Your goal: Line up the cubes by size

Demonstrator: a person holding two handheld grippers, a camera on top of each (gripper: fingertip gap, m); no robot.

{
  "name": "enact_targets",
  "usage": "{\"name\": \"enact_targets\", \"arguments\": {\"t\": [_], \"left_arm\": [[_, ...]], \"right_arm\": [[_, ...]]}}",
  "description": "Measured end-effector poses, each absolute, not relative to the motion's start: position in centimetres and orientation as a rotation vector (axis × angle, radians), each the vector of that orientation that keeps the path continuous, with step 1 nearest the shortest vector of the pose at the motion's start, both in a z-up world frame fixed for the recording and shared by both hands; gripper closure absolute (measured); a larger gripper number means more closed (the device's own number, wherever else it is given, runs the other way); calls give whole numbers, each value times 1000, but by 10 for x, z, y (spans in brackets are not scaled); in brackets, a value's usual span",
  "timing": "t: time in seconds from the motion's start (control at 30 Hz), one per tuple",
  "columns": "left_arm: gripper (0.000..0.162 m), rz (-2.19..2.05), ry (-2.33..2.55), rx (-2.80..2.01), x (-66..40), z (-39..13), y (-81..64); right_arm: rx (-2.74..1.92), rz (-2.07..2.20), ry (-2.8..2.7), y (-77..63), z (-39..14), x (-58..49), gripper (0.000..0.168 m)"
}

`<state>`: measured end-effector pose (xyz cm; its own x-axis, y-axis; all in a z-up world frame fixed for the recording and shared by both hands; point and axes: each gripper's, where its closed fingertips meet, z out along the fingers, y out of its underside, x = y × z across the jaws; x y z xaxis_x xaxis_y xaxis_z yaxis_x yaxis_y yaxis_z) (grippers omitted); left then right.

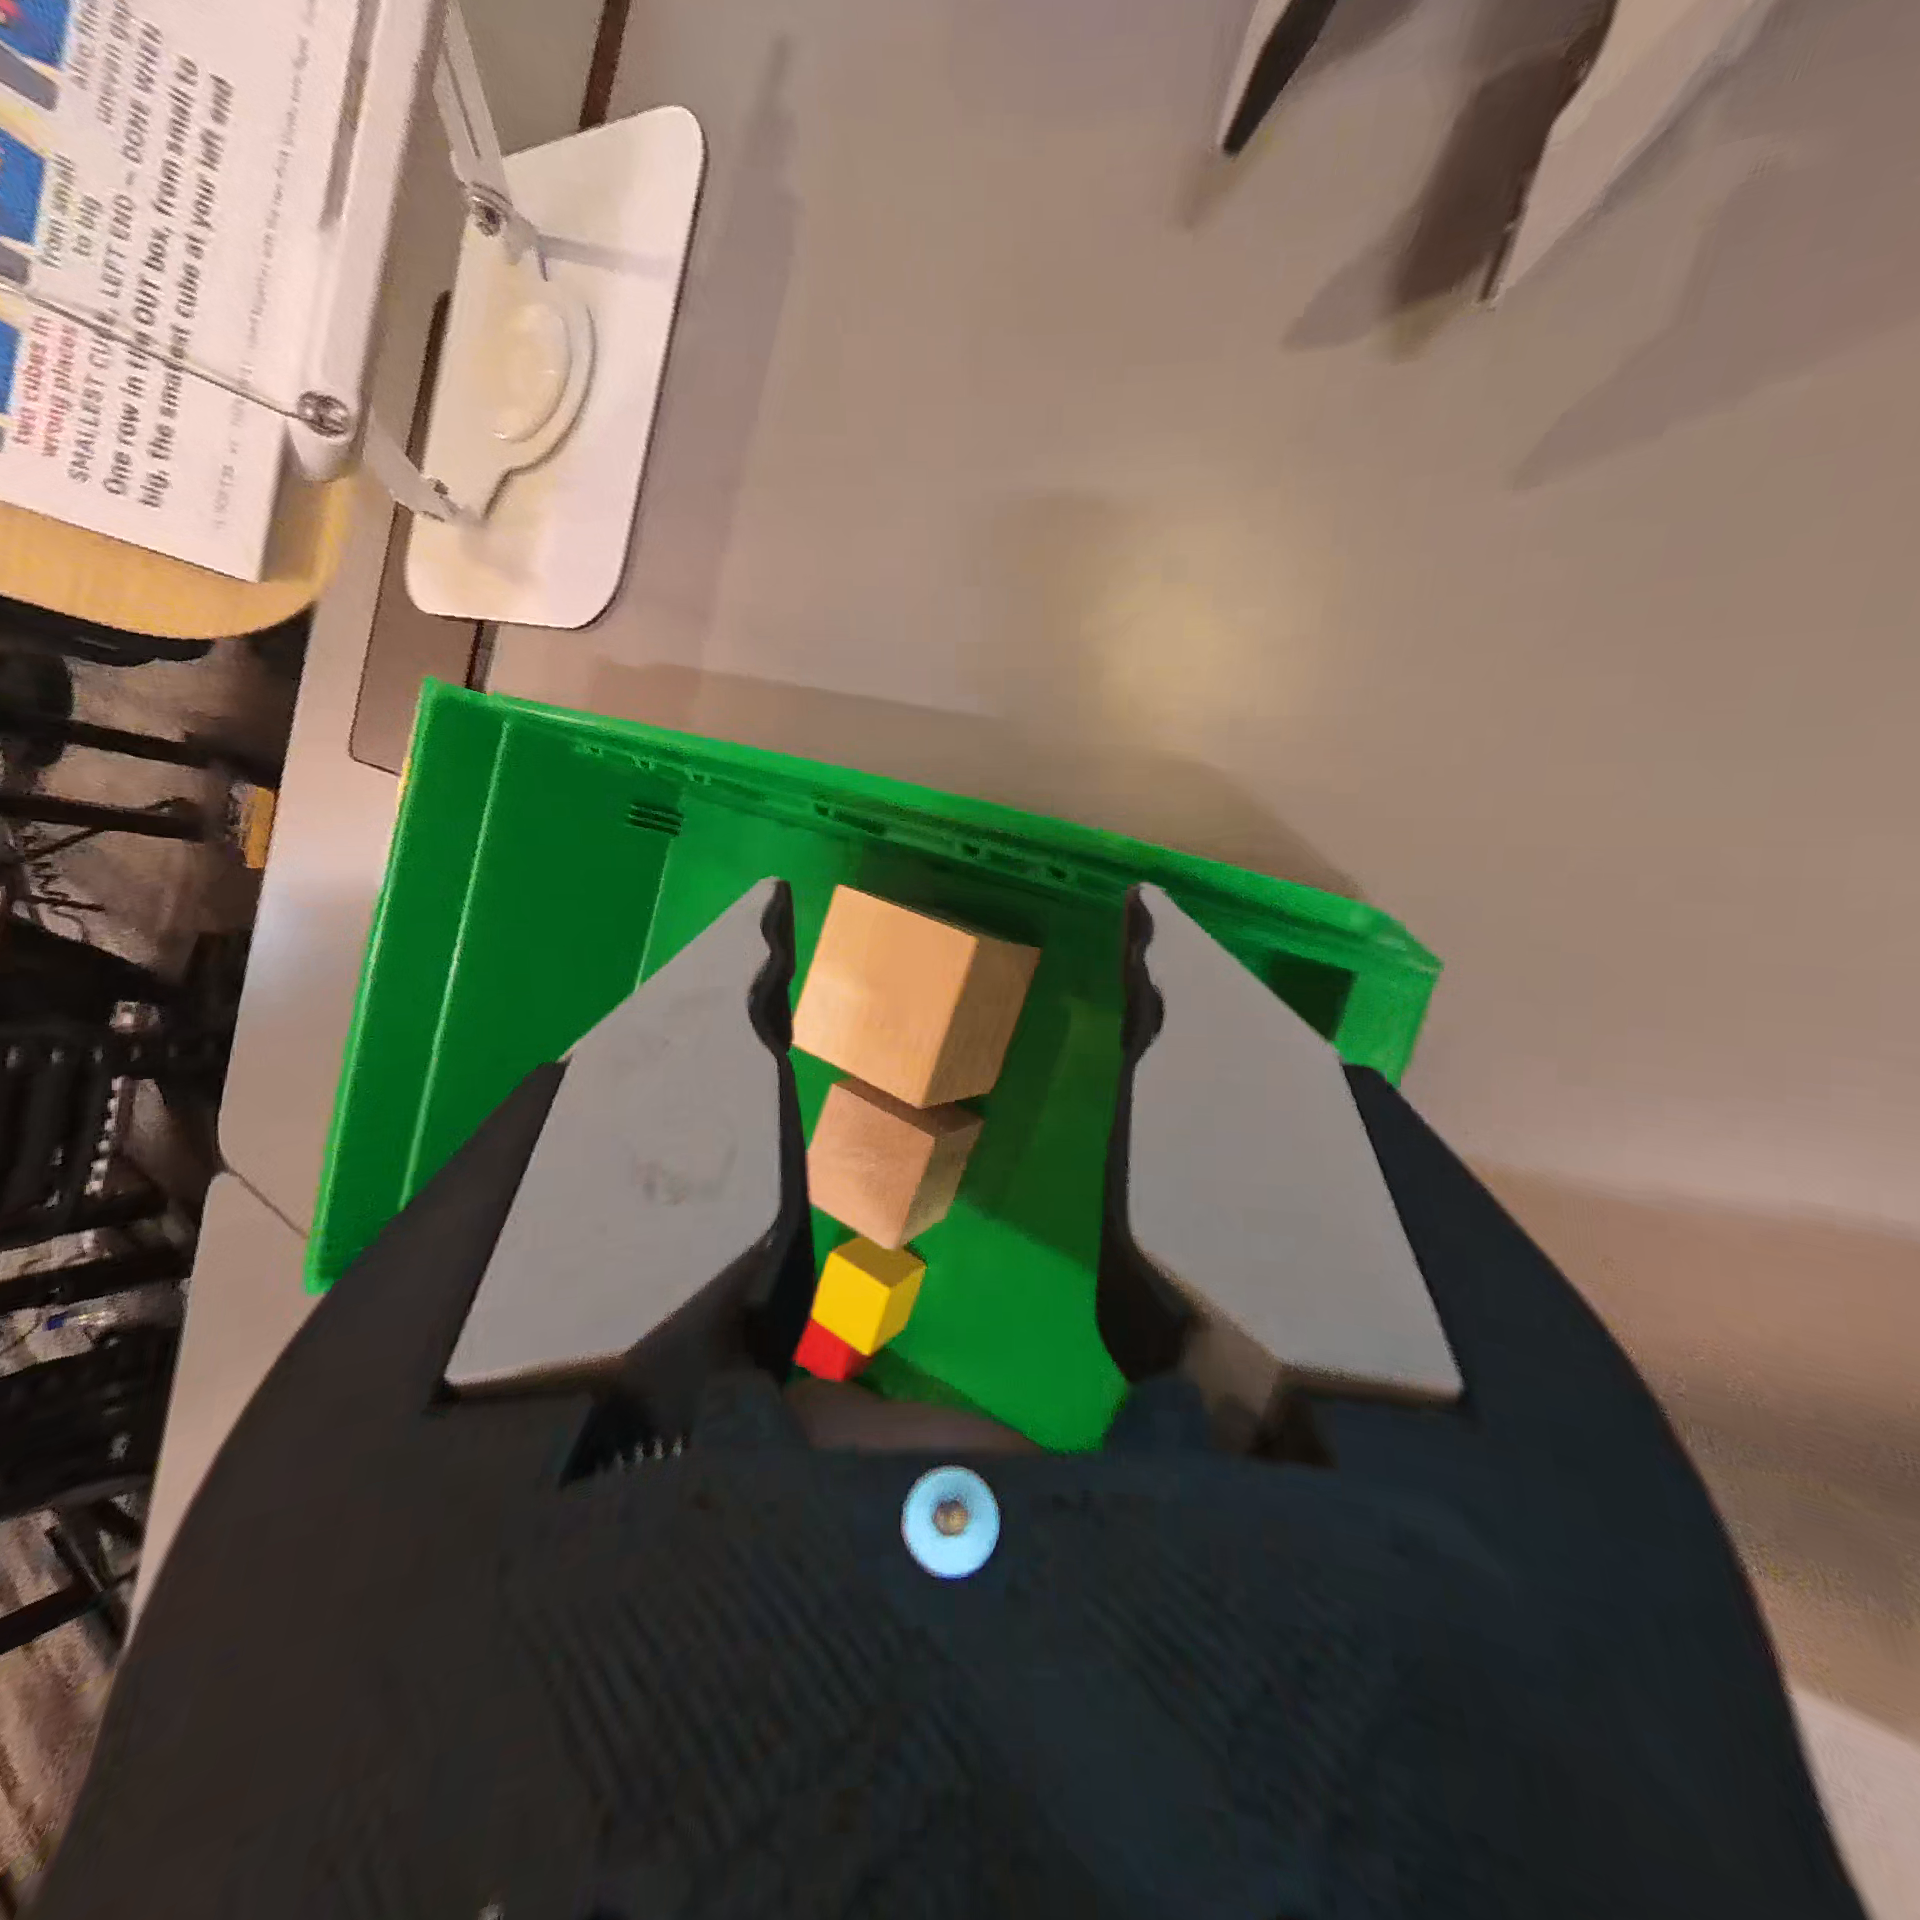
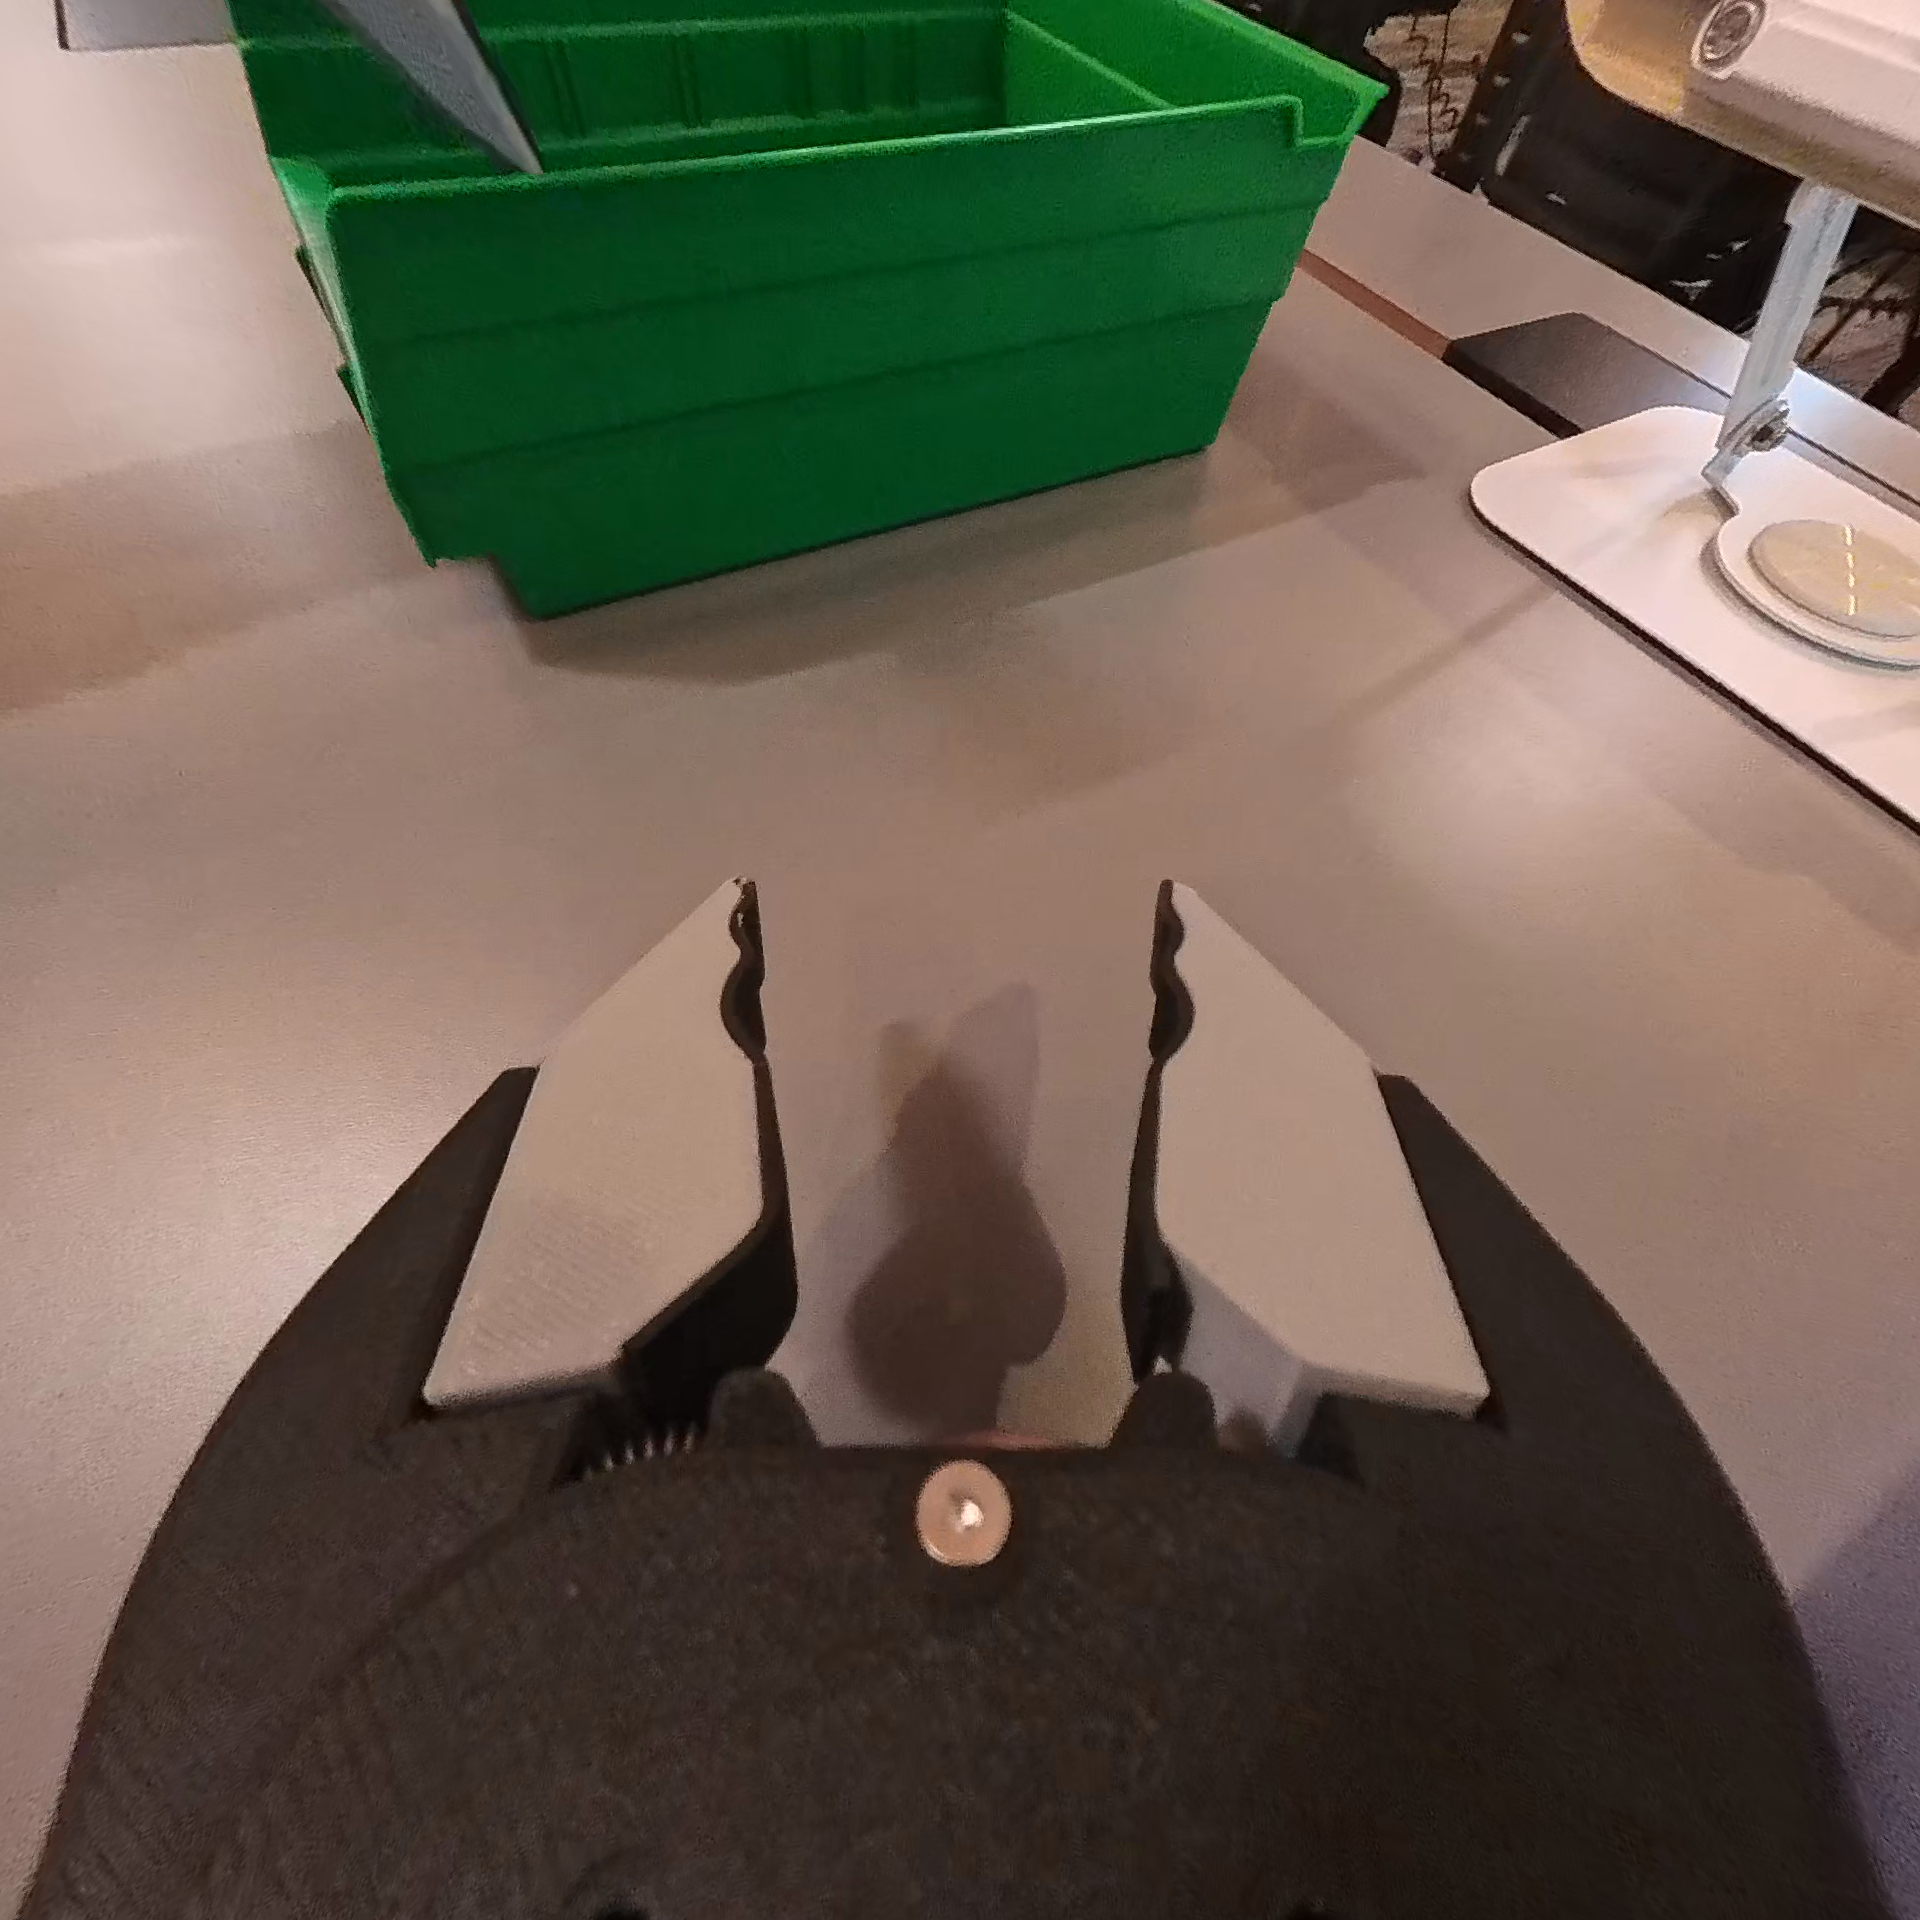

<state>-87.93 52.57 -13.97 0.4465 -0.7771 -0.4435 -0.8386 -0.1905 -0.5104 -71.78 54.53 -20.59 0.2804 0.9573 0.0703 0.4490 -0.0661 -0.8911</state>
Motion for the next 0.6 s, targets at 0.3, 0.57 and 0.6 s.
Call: {"name": "enact_targets", "arguments": {"t": [0.3, 0.57, 0.6], "left_arm": [[91, 146, 1520, -2102, -895, -163, 552], [91, 80, 1572, -2165, -895, -177, 560], [91, 86, 1579, -2166, -895, -180, 561]], "right_arm": [[-1654, 808, -1312, 532, -202, -723, 95], [-1630, 808, -1344, 524, -202, -726, 95], [-1633, 810, -1344, 524, -203, -726, 95]]}}
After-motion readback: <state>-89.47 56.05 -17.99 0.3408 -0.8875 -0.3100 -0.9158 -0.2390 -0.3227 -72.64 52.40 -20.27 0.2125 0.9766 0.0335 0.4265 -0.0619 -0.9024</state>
